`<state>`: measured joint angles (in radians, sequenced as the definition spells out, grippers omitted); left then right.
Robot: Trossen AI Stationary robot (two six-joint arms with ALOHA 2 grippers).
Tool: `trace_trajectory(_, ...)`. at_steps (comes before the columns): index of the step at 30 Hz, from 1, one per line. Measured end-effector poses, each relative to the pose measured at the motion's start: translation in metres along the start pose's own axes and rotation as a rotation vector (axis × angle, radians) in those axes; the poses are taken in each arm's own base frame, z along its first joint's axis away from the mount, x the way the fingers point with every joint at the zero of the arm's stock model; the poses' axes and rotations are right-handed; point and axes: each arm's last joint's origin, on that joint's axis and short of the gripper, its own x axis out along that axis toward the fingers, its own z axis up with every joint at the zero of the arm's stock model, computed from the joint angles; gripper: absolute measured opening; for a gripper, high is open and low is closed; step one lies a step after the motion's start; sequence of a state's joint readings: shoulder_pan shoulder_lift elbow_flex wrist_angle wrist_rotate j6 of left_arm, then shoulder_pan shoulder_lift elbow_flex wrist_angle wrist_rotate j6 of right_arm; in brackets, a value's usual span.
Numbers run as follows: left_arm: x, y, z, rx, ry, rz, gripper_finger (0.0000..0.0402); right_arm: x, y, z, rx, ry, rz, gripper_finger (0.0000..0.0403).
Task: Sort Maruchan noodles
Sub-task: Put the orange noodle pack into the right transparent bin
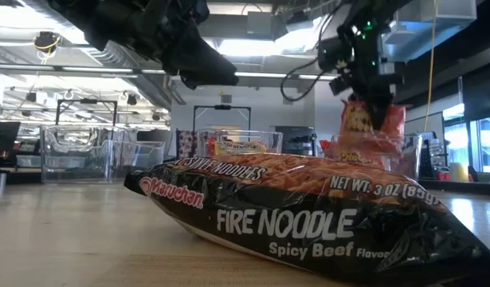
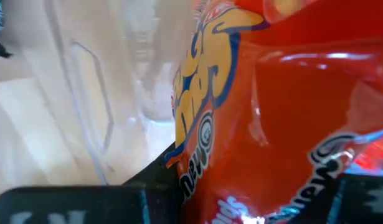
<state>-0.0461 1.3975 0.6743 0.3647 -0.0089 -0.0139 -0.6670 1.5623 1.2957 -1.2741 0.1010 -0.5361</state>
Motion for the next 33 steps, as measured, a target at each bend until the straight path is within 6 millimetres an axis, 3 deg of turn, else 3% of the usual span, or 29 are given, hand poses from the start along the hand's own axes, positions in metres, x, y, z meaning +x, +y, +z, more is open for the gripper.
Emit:
trace_trajectory(5, 0.0, 0.0, 0.003, 0.017, -0.028, 0.005, 0.0158, 0.027, 0.006, -0.002, -0.018, 0.003, 0.055, 0.0113)
trace_trajectory(16, 0.0, -0.003, 0.004, 0.029, -0.044, -0.006, 0.0158, 0.06, 0.01, 0.009, -0.046, -0.022, 0.058, 0.0113)
trace_trajectory(24, 0.0, -0.004, 0.004, 0.03, -0.043, -0.009, 0.0158, 0.068, 0.007, 0.015, -0.041, -0.02, 0.035, 0.0164)
trace_trajectory(29, 0.0, -0.004, 0.004, 0.037, -0.042, -0.008, 0.0158, 0.066, 0.006, 0.015, -0.036, -0.003, 0.013, 0.0208)
trace_trajectory(33, 0.0, -0.004, 0.004, 0.048, -0.04, -0.008, 0.0158, 0.06, 0.003, 0.016, -0.003, 0.018, -0.034, 0.0221)
